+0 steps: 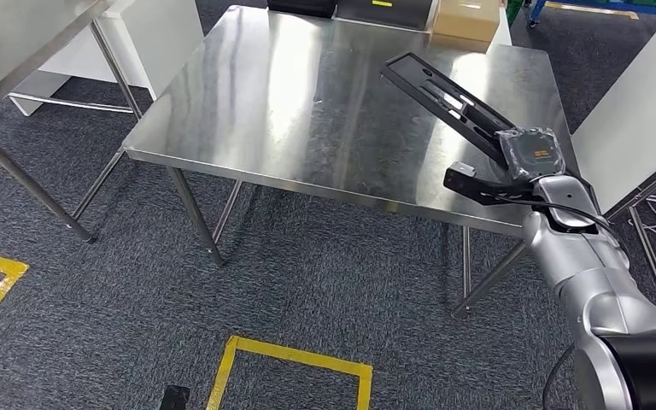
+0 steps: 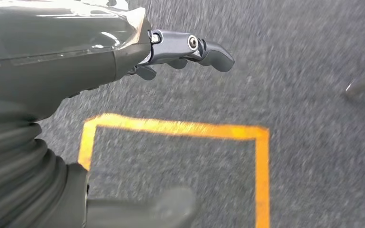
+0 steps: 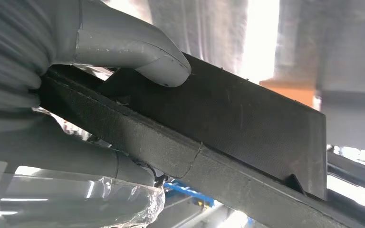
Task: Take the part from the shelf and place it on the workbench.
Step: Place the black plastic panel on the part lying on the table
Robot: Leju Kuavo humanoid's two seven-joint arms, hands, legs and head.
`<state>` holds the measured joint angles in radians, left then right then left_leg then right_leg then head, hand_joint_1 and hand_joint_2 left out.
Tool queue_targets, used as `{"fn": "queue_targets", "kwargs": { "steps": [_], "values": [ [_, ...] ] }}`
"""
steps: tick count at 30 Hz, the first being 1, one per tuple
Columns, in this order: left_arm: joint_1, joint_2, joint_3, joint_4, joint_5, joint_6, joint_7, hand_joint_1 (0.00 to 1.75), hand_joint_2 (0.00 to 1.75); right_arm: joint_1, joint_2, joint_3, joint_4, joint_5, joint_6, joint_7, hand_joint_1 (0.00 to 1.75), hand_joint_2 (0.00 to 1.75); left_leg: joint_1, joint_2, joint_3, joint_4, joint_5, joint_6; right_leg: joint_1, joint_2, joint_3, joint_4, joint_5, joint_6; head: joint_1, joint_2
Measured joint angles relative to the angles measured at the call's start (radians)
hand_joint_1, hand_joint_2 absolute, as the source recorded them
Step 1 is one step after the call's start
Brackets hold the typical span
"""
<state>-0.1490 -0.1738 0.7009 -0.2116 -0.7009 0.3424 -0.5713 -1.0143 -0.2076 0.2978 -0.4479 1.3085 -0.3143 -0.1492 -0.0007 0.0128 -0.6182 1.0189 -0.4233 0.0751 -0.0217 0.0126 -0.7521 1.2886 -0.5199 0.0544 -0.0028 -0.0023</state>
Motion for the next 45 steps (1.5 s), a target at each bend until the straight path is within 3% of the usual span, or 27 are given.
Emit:
{"fn": "queue_targets", "kwargs": {
  "steps": [2, 4, 6, 9, 15, 21, 24, 27, 29, 32, 33, 34, 35, 37, 38, 40, 43, 45],
  "values": [
    [0.000, 0.000, 0.000, 0.000, -0.005, -0.022, 0.020, 0.00, 1.75, -0.001, 0.001, 0.001, 0.003, 0.004, 0.000, 0.006, 1.69, 1.75, -0.004, 0.007, -0.002, 0.000, 0.002, 0.000, 0.001, -0.004, 0.068, -0.100, 0.034, 0.009, 0.000, 0.000],
    [0.000, 0.000, 0.000, 0.000, -0.011, -0.043, 0.031, 0.00, 1.75, -0.008, 0.002, 0.001, 0.004, 0.005, 0.000, 0.010, 1.69, 1.75, -0.011, 0.014, -0.004, 0.002, 0.004, -0.004, 0.010, -0.017, 0.147, -0.236, 0.067, 0.003, -0.001, 0.000],
    [-0.001, 0.000, 0.000, 0.000, -0.014, -0.056, 0.036, 0.00, 1.75, -0.014, 0.004, 0.001, 0.004, 0.006, -0.002, 0.012, 1.69, 1.75, -0.016, 0.018, -0.009, 0.004, 0.006, -0.006, 0.014, -0.022, 0.173, -0.289, 0.077, -0.009, -0.002, 0.000],
    [-0.001, 0.001, 0.000, 0.000, -0.021, -0.058, 0.049, 0.00, 1.75, -0.015, 0.005, 0.001, 0.006, 0.008, -0.003, 0.013, 1.69, 1.75, -0.012, 0.019, -0.013, 0.005, 0.010, -0.003, 0.012, -0.018, 0.172, -0.291, 0.083, -0.010, -0.002, 0.000],
    [-0.001, 0.003, -0.003, 0.001, -0.049, -0.101, 0.086, 0.00, 1.75, -0.017, 0.008, 0.002, 0.007, 0.010, -0.002, 0.014, 1.69, 1.75, -0.008, 0.019, -0.014, -0.002, 0.018, -0.018, 0.017, -0.017, 0.166, -0.290, 0.087, -0.019, -0.002, 0.000],
    [-0.001, 0.004, -0.009, 0.001, -0.055, -0.111, 0.101, 0.00, 1.75, -0.018, 0.010, 0.002, 0.008, 0.012, -0.001, 0.016, 1.69, 1.75, -0.007, 0.019, -0.016, -0.003, 0.022, -0.023, 0.021, -0.017, 0.163, -0.290, 0.090, -0.024, -0.002, 0.000],
    [-0.001, 0.005, -0.013, 0.001, -0.059, -0.111, 0.102, 0.00, 1.75, -0.018, 0.011, 0.002, 0.008, 0.014, -0.001, 0.016, 1.69, 1.75, -0.009, 0.019, -0.017, -0.001, 0.021, -0.021, 0.018, -0.018, 0.163, -0.291, 0.091, -0.023, -0.002, 0.000],
    [-0.001, 0.007, -0.015, 0.000, -0.064, -0.113, 0.103, 0.00, 1.75, -0.021, 0.011, 0.002, 0.008, 0.015, -0.001, 0.016, 1.69, 1.75, -0.008, 0.019, -0.015, -0.010, 0.023, -0.009, 0.013, -0.018, 0.164, -0.296, 0.093, -0.017, -0.002, 0.000],
    [-0.001, 0.006, -0.017, 0.001, -0.067, -0.114, 0.103, 0.00, 1.75, -0.025, 0.010, 0.002, 0.007, 0.016, -0.001, 0.016, 1.69, 1.75, 0.000, 0.021, -0.002, -0.033, 0.032, -0.002, 0.016, -0.016, 0.143, -0.257, 0.073, -0.019, -0.002, 0.000],
    [-0.002, 0.005, -0.018, 0.001, -0.068, -0.116, 0.105, 0.00, 1.75, -0.024, 0.005, 0.002, 0.008, 0.016, 0.000, 0.016, 1.69, 1.75, 0.004, 0.023, 0.003, -0.042, 0.037, 0.001, 0.010, -0.014, 0.051, -0.073, 0.000, -0.021, -0.001, 0.000],
    [-0.001, 0.005, -0.018, 0.001, -0.068, -0.117, 0.106, 0.00, 1.75, -0.021, 0.003, 0.002, 0.009, 0.016, 0.001, 0.016, 1.69, 1.75, 0.005, 0.023, 0.003, -0.042, 0.036, -0.001, 0.006, -0.014, 0.026, -0.026, -0.014, -0.017, -0.001, 0.000],
    [0.000, 0.004, -0.018, 0.001, -0.068, -0.117, 0.107, 0.00, 1.75, -0.018, 0.002, 0.002, 0.010, 0.017, 0.001, 0.016, 1.69, 1.75, 0.006, 0.022, 0.003, -0.041, 0.034, -0.003, 0.001, -0.015, 0.018, -0.016, -0.011, -0.008, -0.002, 0.000],
    [0.000, 0.004, -0.018, 0.001, -0.068, -0.117, 0.108, 0.00, 1.75, -0.015, 0.002, 0.002, 0.010, 0.017, 0.001, 0.016, 1.69, 1.75, 0.009, 0.022, 0.003, -0.038, 0.032, -0.008, -0.004, -0.015, 0.031, -0.048, 0.008, 0.004, -0.001, 0.000],
    [0.001, 0.004, -0.018, 0.001, -0.068, -0.117, 0.108, 0.00, 1.75, -0.015, 0.002, 0.002, 0.010, 0.018, 0.002, 0.016, 1.69, 1.75, 0.014, 0.022, 0.003, -0.027, 0.022, -0.023, -0.016, -0.024, 0.096, -0.184, 0.064, 0.029, -0.001, 0.000],
    [0.000, 0.004, -0.018, 0.001, -0.068, -0.117, 0.108, 0.00, 1.75, -0.016, 0.002, 0.002, 0.010, 0.018, 0.002, 0.016, 1.69, 1.75, 0.014, 0.023, 0.001, -0.019, 0.016, -0.033, -0.017, -0.026, 0.125, -0.240, 0.082, 0.033, 0.000, 0.000],
    [0.001, 0.006, -0.018, 0.001, -0.068, -0.116, 0.108, 0.00, 1.75, -0.016, 0.002, 0.002, 0.011, 0.019, 0.002, 0.016, 1.69, 1.75, 0.010, 0.024, -0.003, -0.009, 0.007, -0.047, -0.014, -0.024, 0.147, -0.280, 0.088, 0.019, -0.001, 0.000],
    [0.001, 0.007, -0.018, 0.000, -0.069, -0.111, 0.109, 0.00, 1.75, -0.011, 0.001, 0.002, 0.011, 0.020, 0.002, 0.017, 1.69, 1.75, 0.017, 0.022, -0.010, 0.005, -0.005, -0.058, -0.014, -0.011, 0.151, -0.275, 0.080, -0.008, -0.006, 0.000],
    [0.001, 0.007, -0.018, 0.000, -0.070, -0.110, 0.108, 0.00, 1.75, -0.013, 0.002, 0.002, 0.010, 0.020, 0.001, 0.017, 1.69, 1.75, 0.021, 0.008, -0.040, 0.066, -0.035, -0.065, -0.015, -0.006, 0.160, -0.275, 0.074, -0.021, -0.008, 0.000]
  ]
}}
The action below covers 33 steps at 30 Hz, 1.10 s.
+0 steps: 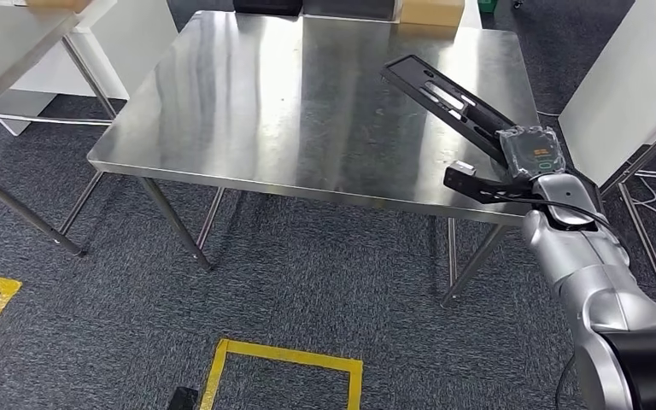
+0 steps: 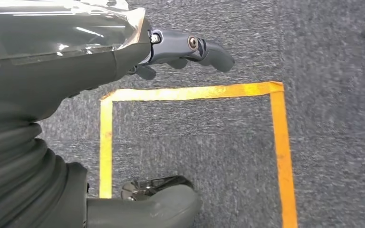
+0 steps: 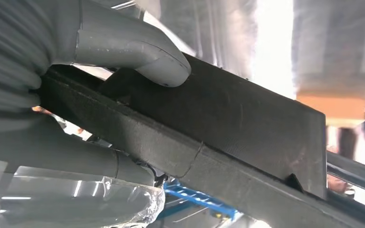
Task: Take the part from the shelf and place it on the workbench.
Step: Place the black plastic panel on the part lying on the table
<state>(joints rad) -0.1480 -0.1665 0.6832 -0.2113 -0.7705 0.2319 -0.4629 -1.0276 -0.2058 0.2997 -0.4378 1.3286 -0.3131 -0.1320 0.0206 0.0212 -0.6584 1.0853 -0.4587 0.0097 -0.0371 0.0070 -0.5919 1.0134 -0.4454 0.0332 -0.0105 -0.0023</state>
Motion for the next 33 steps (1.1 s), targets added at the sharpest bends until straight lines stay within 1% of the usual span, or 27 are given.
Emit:
{"fn": "queue_targets", "kwargs": {
  "steps": [2, 4, 5, 6, 7, 8, 9, 10, 11, 13, 14, 15, 16, 18, 19, 20, 21, 22, 24, 25, 26, 27, 28, 29, 30, 31, 33],
  "values": [
    [0.001, 0.000, 0.000, 0.000, 0.000, 0.000, 0.000, 0.00, 1.75, -0.001, 0.001, 0.000, 0.000, 0.000, 0.000, 0.000, 1.69, 1.75, 0.000, -0.010, -0.054, 0.104, -0.041, -0.003, 0.003, 0.003, 0.008, 0.000, -0.007, -0.011, -0.001, 0.000],
    [0.004, 0.000, 0.000, 0.000, 0.000, 0.000, 0.000, 0.00, 1.75, 0.002, 0.002, 0.000, 0.000, 0.000, 0.000, 0.001, 1.69, 1.75, 0.000, -0.013, -0.120, 0.207, -0.065, -0.001, 0.008, 0.008, 0.018, 0.000, -0.016, -0.020, -0.001, 0.000],
    [0.005, 0.000, 0.000, 0.000, 0.000, 0.000, 0.000, 0.00, 1.75, 0.004, 0.003, 0.000, 0.000, 0.000, 0.000, 0.002, 1.69, 1.75, 0.000, -0.013, -0.143, 0.232, -0.057, 0.002, 0.012, 0.012, 0.025, 0.000, -0.022, -0.024, -0.001, 0.000],
    [0.006, 0.000, 0.000, 0.000, 0.000, 0.000, 0.000, 0.00, 1.75, 0.005, 0.004, 0.000, 0.000, 0.000, 0.000, 0.002, 1.69, 1.75, -0.001, -0.014, -0.147, 0.215, -0.029, 0.008, 0.015, 0.017, 0.035, 0.000, -0.029, -0.026, -0.001, 0.000],
    [0.006, 0.000, 0.000, 0.000, 0.000, 0.000, 0.000, 0.00, 1.75, 0.006, 0.006, 0.000, 0.000, 0.000, 0.000, 0.002, 1.69, 1.75, -0.003, -0.016, -0.132, 0.159, 0.016, 0.017, 0.018, 0.022, 0.046, 0.000, -0.038, -0.027, -0.001, 0.000],
    [0.007, 0.001, 0.000, 0.000, 0.000, 0.000, 0.000, 0.00, 1.75, 0.006, 0.007, 0.000, 0.000, 0.000, 0.000, 0.002, 1.69, 1.75, -0.006, -0.022, -0.105, 0.087, 0.062, 0.028, 0.018, 0.026, 0.057, -0.001, -0.047, -0.026, -0.001, 0.000],
    [0.006, 0.002, 0.000, 0.000, 0.000, 0.000, 0.000, 0.00, 1.75, 0.004, 0.009, 0.000, 0.000, 0.000, 0.000, 0.002, 1.69, 1.75, -0.010, -0.027, -0.076, 0.024, 0.094, 0.039, 0.022, 0.029, 0.065, -0.003, -0.055, -0.023, 0.001, 0.000],
    [0.006, 0.003, 0.000, 0.000, 0.000, 0.000, 0.000, 0.00, 1.75, 0.002, 0.010, 0.000, 0.000, 0.000, 0.000, 0.002, 1.69, 1.75, -0.015, -0.031, -0.051, -0.024, 0.106, 0.048, 0.023, 0.031, 0.069, -0.006, -0.061, -0.020, 0.002, 0.000],
    [0.006, 0.004, 0.000, 0.000, 0.000, 0.000, 0.000, 0.00, 1.75, 0.001, 0.010, 0.000, 0.000, 0.000, 0.000, 0.002, 1.69, 1.75, -0.021, -0.034, -0.037, -0.048, 0.102, 0.054, 0.023, 0.032, 0.073, -0.010, -0.063, -0.014, 0.002, 0.000],
    [0.006, 0.003, 0.000, 0.000, -0.001, 0.000, 0.000, 0.00, 1.75, 0.002, 0.008, 0.000, 0.000, 0.001, -0.001, 0.003, 1.69, 1.75, -0.029, -0.030, -0.014, -0.076, 0.085, 0.060, 0.024, 0.033, 0.080, -0.012, -0.057, 0.002, -0.001, 0.000],
    [0.007, 0.002, 0.000, 0.000, -0.001, 0.000, 0.000, 0.00, 1.75, 0.005, 0.007, 0.000, -0.002, 0.002, -0.001, 0.003, 1.69, 1.75, -0.029, -0.028, 0.000, -0.088, 0.082, 0.064, 0.024, 0.029, 0.082, -0.004, -0.056, 0.007, -0.003, 0.000],
    [0.007, 0.002, 0.000, 0.000, -0.001, 0.000, 0.000, 0.00, 1.75, 0.005, 0.007, 0.001, -0.003, 0.002, -0.002, 0.002, 1.69, 1.75, -0.028, -0.027, 0.017, -0.101, 0.080, 0.067, 0.026, 0.024, 0.072, 0.020, -0.058, 0.008, -0.003, 0.000],
    [0.006, 0.001, 0.000, 0.000, -0.002, 0.000, 0.000, 0.00, 1.75, 0.003, 0.008, 0.001, -0.004, 0.002, -0.002, 0.001, 1.69, 1.75, -0.026, -0.027, 0.032, -0.111, 0.078, 0.070, 0.025, 0.018, 0.049, 0.061, -0.065, 0.007, -0.002, 0.000],
    [0.005, 0.001, 0.000, 0.000, -0.002, 0.000, 0.000, 0.00, 1.75, 0.003, 0.007, 0.002, -0.004, 0.002, -0.002, -0.001, 1.69, 1.75, -0.024, -0.027, 0.049, -0.118, 0.068, 0.072, 0.023, 0.010, -0.030, 0.183, -0.097, 0.007, -0.003, 0.000],
    [0.006, 0.000, 0.000, 0.000, -0.003, 0.000, 0.001, 0.00, 1.75, 0.006, 0.006, 0.002, -0.003, 0.002, -0.002, -0.002, 1.69, 1.75, -0.024, -0.028, 0.057, -0.118, 0.060, 0.071, 0.021, 0.009, -0.070, 0.234, -0.115, 0.011, -0.003, 0.000],
    [0.008, -0.001, 0.000, 0.000, -0.003, 0.000, 0.001, 0.00, 1.75, 0.012, 0.005, 0.002, -0.002, 0.002, -0.002, -0.004, 1.69, 1.75, -0.024, -0.029, 0.066, -0.118, 0.051, 0.069, 0.020, 0.008, -0.099, 0.256, -0.126, 0.018, -0.003, 0.000],
    [0.010, -0.002, 0.000, 0.000, -0.003, 0.000, 0.002, 0.00, 1.75, 0.016, 0.004, 0.003, -0.002, 0.002, -0.001, -0.009, 1.69, 1.75, -0.023, -0.030, 0.078, -0.118, 0.041, 0.066, 0.019, 0.007, -0.113, 0.245, -0.122, 0.025, -0.003, 0.000],
    [0.012, -0.003, 0.000, 0.001, -0.004, 0.000, 0.002, 0.00, 1.75, 0.019, 0.005, 0.003, -0.002, 0.002, 0.000, -0.015, 1.69, 1.75, -0.023, -0.030, 0.090, -0.117, 0.031, 0.063, 0.017, 0.005, -0.112, 0.200, -0.096, 0.035, -0.003, 0.000],
    [0.012, -0.003, 0.000, 0.001, -0.008, 0.000, 0.004, 0.00, 1.75, 0.020, 0.010, 0.005, 0.000, 0.002, 0.009, -0.032, 1.69, 1.75, -0.024, -0.029, 0.113, -0.115, 0.010, 0.053, 0.015, -0.007, -0.086, 0.057, 0.004, 0.057, -0.002, 0.000],
    [0.011, -0.003, 0.000, 0.001, -0.011, 0.000, 0.004, 0.00, 1.75, 0.019, 0.015, 0.006, 0.003, 0.001, 0.016, -0.042, 1.69, 1.75, -0.026, -0.028, 0.121, -0.114, -0.001, 0.047, 0.017, -0.013, -0.069, 0.001, 0.043, 0.054, -0.001, 0.000],
    [0.010, -0.003, 0.000, 0.001, -0.014, 0.000, 0.007, 0.00, 1.75, 0.020, 0.025, 0.006, 0.006, -0.002, 0.021, -0.057, 1.69, 1.75, -0.028, -0.026, 0.126, -0.112, -0.011, 0.041, 0.020, -0.016, -0.059, -0.032, 0.072, 0.045, -0.002, 0.000],
    [0.009, -0.002, 0.000, 0.001, -0.016, 0.000, 0.009, 0.00, 1.75, 0.020, 0.037, 0.007, 0.009, -0.007, 0.025, -0.076, 1.69, 1.75, -0.029, -0.024, 0.130, -0.109, -0.018, 0.036, 0.022, -0.017, -0.054, -0.044, 0.080, 0.028, -0.001, 0.000],
    [0.007, -0.002, 0.000, 0.001, -0.018, 0.000, 0.011, 0.00, 1.75, 0.020, 0.051, 0.008, 0.010, -0.014, 0.027, -0.097, 1.69, 1.75, -0.029, -0.022, 0.132, -0.107, -0.024, 0.031, 0.023, -0.013, -0.047, -0.042, 0.075, 0.008, -0.002, 0.000],
    [0.004, -0.002, 0.000, 0.000, -0.019, 0.000, 0.014, 0.00, 1.75, 0.020, 0.068, 0.009, 0.010, -0.021, 0.028, -0.118, 1.69, 1.75, -0.027, -0.020, 0.131, -0.097, -0.027, 0.027, 0.021, -0.007, -0.043, -0.043, 0.074, -0.002, -0.003, 0.000],
    [0.001, -0.001, 0.000, 0.000, -0.020, 0.000, 0.015, 0.00, 1.75, 0.019, 0.084, 0.010, 0.011, -0.027, 0.028, -0.135, 1.69, 1.75, -0.024, -0.020, 0.121, -0.072, -0.030, 0.022, 0.018, -0.004, -0.035, -0.044, 0.069, -0.012, -0.003, 0.000],
    [-0.002, -0.001, 0.000, 0.000, -0.021, 0.000, 0.017, 0.00, 1.75, 0.018, 0.100, 0.011, 0.012, -0.031, 0.028, -0.146, 1.69, 1.75, -0.021, -0.020, 0.096, -0.028, -0.035, 0.016, 0.016, 0.000, -0.027, -0.045, 0.064, -0.021, -0.005, 0.000],
    [-0.007, -0.001, 0.000, 0.000, -0.021, 0.000, 0.018, 0.00, 1.75, 0.017, 0.128, 0.014, 0.015, -0.035, 0.028, -0.159, 1.69, 1.75, -0.015, -0.022, 0.012, 0.100, -0.066, 0.002, 0.015, 0.003, -0.012, -0.046, 0.051, -0.035, -0.009, 0.000]
  ]
}}
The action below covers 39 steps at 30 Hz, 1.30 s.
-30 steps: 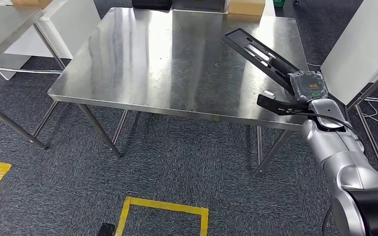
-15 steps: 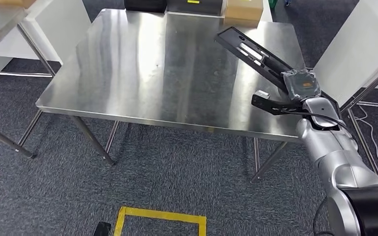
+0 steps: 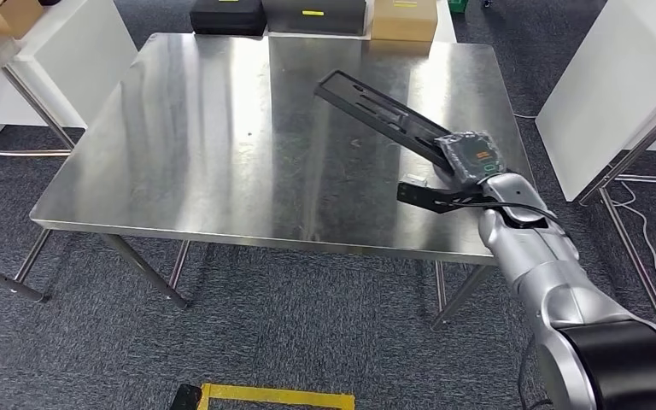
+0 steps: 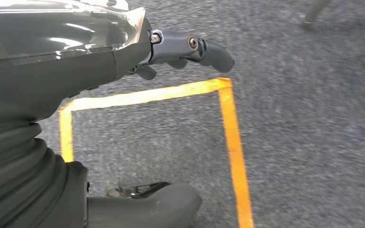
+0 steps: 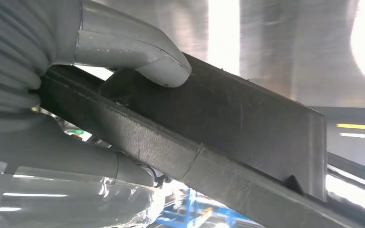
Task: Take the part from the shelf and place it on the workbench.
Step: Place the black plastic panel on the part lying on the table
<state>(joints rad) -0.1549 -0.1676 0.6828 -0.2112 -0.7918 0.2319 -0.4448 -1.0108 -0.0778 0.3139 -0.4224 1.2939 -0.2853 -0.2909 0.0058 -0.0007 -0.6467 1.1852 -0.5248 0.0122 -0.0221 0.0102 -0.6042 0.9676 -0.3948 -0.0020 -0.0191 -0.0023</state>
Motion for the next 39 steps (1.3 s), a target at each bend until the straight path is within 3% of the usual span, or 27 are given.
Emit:
{"fn": "queue_targets", "kwargs": {
  "steps": [2, 3, 4, 6, 8, 12, 14, 16, 18, 19, 21, 23, 25, 28, 32, 37, 39],
  "values": [
    [0.000, 0.000, 0.000, 0.000, 0.000, 0.000, 0.002, 0.00, 1.75, 0.005, 0.025, 0.005, 0.005, -0.001, -0.001, -0.012, 1.69, 1.75, 0.005, 0.000, -0.080, 0.089, -0.038, -0.009, 0.001, 0.002, 0.017, 0.000, -0.017, -0.005, -0.001, 0.000],
    [0.002, 0.000, 0.001, 0.000, 0.000, 0.000, 0.002, 0.00, 1.75, 0.008, 0.038, 0.009, 0.008, -0.001, -0.001, -0.019, 1.69, 1.75, 0.006, 0.001, -0.099, 0.091, -0.037, -0.011, 0.001, 0.004, 0.027, 0.000, -0.026, -0.004, -0.001, 0.000],
    [0.003, 0.000, 0.001, 0.001, 0.000, 0.001, 0.002, 0.00, 1.75, 0.011, 0.053, 0.013, 0.011, -0.001, -0.002, -0.026, 1.69, 1.75, 0.007, 0.001, -0.101, 0.057, -0.010, -0.011, 0.001, 0.005, 0.040, 0.000, -0.036, -0.002, -0.001, 0.000],
    [0.004, 0.001, 0.001, 0.001, 0.000, 0.003, 0.002, 0.00, 1.75, 0.017, 0.084, 0.023, 0.014, 0.000, -0.005, -0.041, 1.69, 1.75, 0.006, 0.002, -0.068, -0.078, 0.098, -0.003, 0.002, 0.009, 0.068, 0.000, -0.057, 0.003, -0.001, 0.000],
    [0.004, 0.003, 0.001, 0.001, -0.001, 0.004, 0.002, 0.00, 1.75, 0.024, 0.112, 0.035, 0.017, 0.000, -0.009, -0.058, 1.69, 1.75, 0.001, 0.002, -0.036, -0.181, 0.163, 0.010, 0.006, 0.013, 0.085, 0.000, -0.075, 0.013, -0.001, 0.000],
    [0.004, 0.001, 0.001, 0.001, -0.007, 0.005, 0.002, 0.00, 1.75, 0.037, 0.145, 0.053, 0.021, -0.006, -0.013, -0.084, 1.69, 1.75, -0.004, -0.002, -0.007, -0.204, 0.156, 0.035, 0.015, 0.010, 0.087, 0.025, -0.094, 0.036, -0.001, 0.000],
    [0.003, 0.002, 0.001, 0.001, -0.011, 0.005, 0.002, 0.00, 1.75, 0.038, 0.155, 0.059, 0.021, -0.013, -0.014, -0.093, 1.69, 1.75, -0.003, -0.005, 0.008, -0.207, 0.149, 0.046, 0.014, 0.004, 0.038, 0.110, -0.114, 0.041, -0.001, 0.000],
    [0.001, 0.003, 0.001, 0.001, -0.013, 0.004, 0.002, 0.00, 1.75, 0.048, 0.162, 0.066, 0.023, -0.018, -0.014, -0.100, 1.69, 1.75, -0.004, -0.007, 0.018, -0.206, 0.138, 0.054, 0.012, 0.001, -0.046, 0.239, -0.152, 0.039, 0.000, 0.000],
    [0.003, 0.003, 0.001, 0.001, -0.013, 0.002, -0.003, 0.00, 1.75, 0.066, 0.166, 0.071, 0.026, -0.019, -0.015, -0.104, 1.69, 1.75, -0.006, -0.012, 0.031, -0.206, 0.126, 0.057, 0.013, 0.001, -0.107, 0.294, -0.172, 0.040, 0.000, 0.000],
    [0.004, 0.002, 0.001, 0.001, -0.012, 0.002, -0.009, 0.00, 1.75, 0.074, 0.167, 0.073, 0.027, -0.019, -0.015, -0.104, 1.69, 1.75, -0.008, -0.015, 0.040, -0.206, 0.119, 0.057, 0.013, 0.001, -0.113, 0.272, -0.156, 0.044, 0.000, 0.000],
    [0.007, 0.000, 0.002, 0.002, -0.011, 0.017, -0.034, 0.00, 1.75, 0.080, 0.168, 0.081, 0.027, -0.020, -0.017, -0.104, 1.69, 1.75, -0.013, -0.020, 0.060, -0.206, 0.104, 0.056, 0.018, -0.001, -0.084, 0.139, -0.068, 0.052, 0.000, 0.000],
    [0.008, -0.002, 0.002, 0.002, -0.008, 0.060, -0.075, 0.00, 1.75, 0.080, 0.168, 0.090, 0.027, -0.020, -0.020, -0.102, 1.69, 1.75, -0.018, -0.021, 0.073, -0.204, 0.089, 0.049, 0.026, -0.005, -0.051, 0.024, 0.006, 0.040, 0.000, 0.000],
    [0.009, -0.004, 0.003, 0.001, 0.000, 0.120, -0.128, 0.00, 1.75, 0.080, 0.169, 0.101, 0.028, -0.021, -0.024, -0.100, 1.69, 1.75, -0.021, -0.021, 0.076, -0.200, 0.082, 0.043, 0.027, -0.006, -0.039, -0.006, 0.027, 0.022, 0.002, 0.000],
    [0.011, -0.006, 0.012, 0.001, 0.021, 0.180, -0.178, 0.00, 1.75, 0.081, 0.169, 0.114, 0.028, -0.024, -0.025, -0.097, 1.69, 1.75, -0.018, -0.016, 0.076, -0.198, 0.076, 0.045, 0.023, -0.003, -0.031, -0.008, 0.039, 0.024, 0.000, 0.000],
    [0.010, -0.007, 0.027, 0.001, 0.041, 0.210, -0.206, 0.00, 1.75, 0.081, 0.171, 0.130, 0.028, -0.025, -0.026, -0.094, 0.00, 1.75, -0.015, -0.011, 0.078, -0.205, 0.071, 0.042, 0.026, 0.002, -0.033, -0.008, 0.034, 0.018, -0.001, 0.000],
    [0.010, -0.006, 0.049, 0.001, 0.060, 0.218, -0.208, 0.00, 1.75, 0.081, 0.172, 0.144, 0.029, -0.025, -0.026, -0.090, 0.00, 1.75, -0.013, -0.008, 0.080, -0.207, 0.070, 0.036, 0.029, 0.003, -0.032, -0.008, 0.033, 0.015, -0.001, 0.000],
    [0.010, -0.006, 0.053, 0.001, 0.063, 0.217, -0.207, 0.00, 0.87, 0.081, 0.172, 0.148, 0.029, -0.026, -0.026, -0.090, 0.00, 1.75, -0.013, -0.008, 0.080, -0.207, 0.072, 0.034, 0.029, 0.003, -0.032, -0.008, 0.034, 0.014, -0.001, 0.000]
  ]
}}
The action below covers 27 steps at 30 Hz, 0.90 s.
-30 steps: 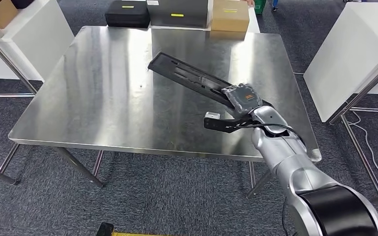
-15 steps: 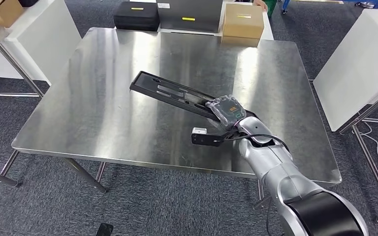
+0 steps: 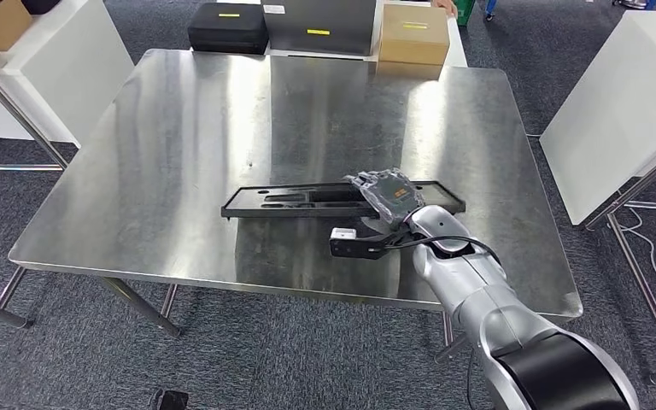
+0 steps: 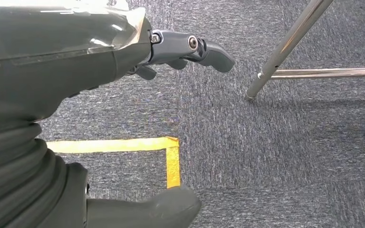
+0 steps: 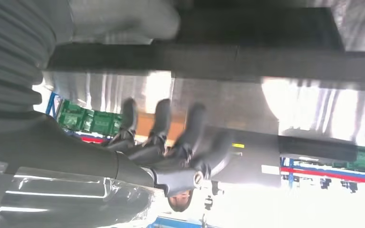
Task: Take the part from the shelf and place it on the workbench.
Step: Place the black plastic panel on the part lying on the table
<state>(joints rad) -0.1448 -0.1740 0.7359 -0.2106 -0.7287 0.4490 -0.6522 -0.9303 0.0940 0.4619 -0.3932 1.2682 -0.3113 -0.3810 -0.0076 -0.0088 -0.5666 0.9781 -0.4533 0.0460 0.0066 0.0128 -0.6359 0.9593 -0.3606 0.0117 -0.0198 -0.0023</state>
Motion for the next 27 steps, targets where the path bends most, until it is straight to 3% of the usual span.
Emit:
{"fn": "queue_targets", "kwargs": {
  "steps": [2, 14, 20, 27],
  "values": [
    [0.000, 0.000, 0.008, 0.000, 0.009, 0.001, 0.004, 0.00, 0.00, -0.001, 0.000, 0.003, 0.000, -0.002, 0.000, 0.002, 0.00, 1.75, 0.000, 0.000, 0.001, 0.000, 0.001, -0.001, 0.000, 0.000, 0.001, 0.000, 0.001, -0.002, 0.000, 0.000],
    [0.000, 0.005, 0.040, 0.000, 0.020, -0.016, 0.043, 0.00, 0.00, -0.002, -0.018, 0.007, 0.007, -0.041, 0.003, 0.009, 0.00, 1.75, -0.001, 0.000, 0.003, 0.001, 0.001, 0.000, 0.000, 0.000, 0.003, 0.000, 0.002, -0.002, 0.000, 0.000],
    [0.001, 0.006, 0.053, 0.000, 0.031, -0.027, 0.050, 0.00, 0.00, -0.025, -0.024, -0.023, 0.017, -0.116, 0.129, 0.015, 0.00, 1.75, -0.001, 0.000, 0.003, 0.001, 0.001, 0.000, -0.001, 0.000, 0.003, 0.000, 0.002, -0.002, 0.000, 0.000],
    [0.001, 0.006, 0.056, 0.000, 0.032, -0.029, 0.051, 0.00, 0.00, -0.042, -0.022, -0.043, 0.027, -0.135, 0.133, 0.019, 0.00, 1.75, 0.000, 0.000, 0.003, 0.001, 0.001, 0.000, -0.001, 0.000, 0.004, 0.000, 0.002, -0.002, 0.000, 0.000]
  ]
}}
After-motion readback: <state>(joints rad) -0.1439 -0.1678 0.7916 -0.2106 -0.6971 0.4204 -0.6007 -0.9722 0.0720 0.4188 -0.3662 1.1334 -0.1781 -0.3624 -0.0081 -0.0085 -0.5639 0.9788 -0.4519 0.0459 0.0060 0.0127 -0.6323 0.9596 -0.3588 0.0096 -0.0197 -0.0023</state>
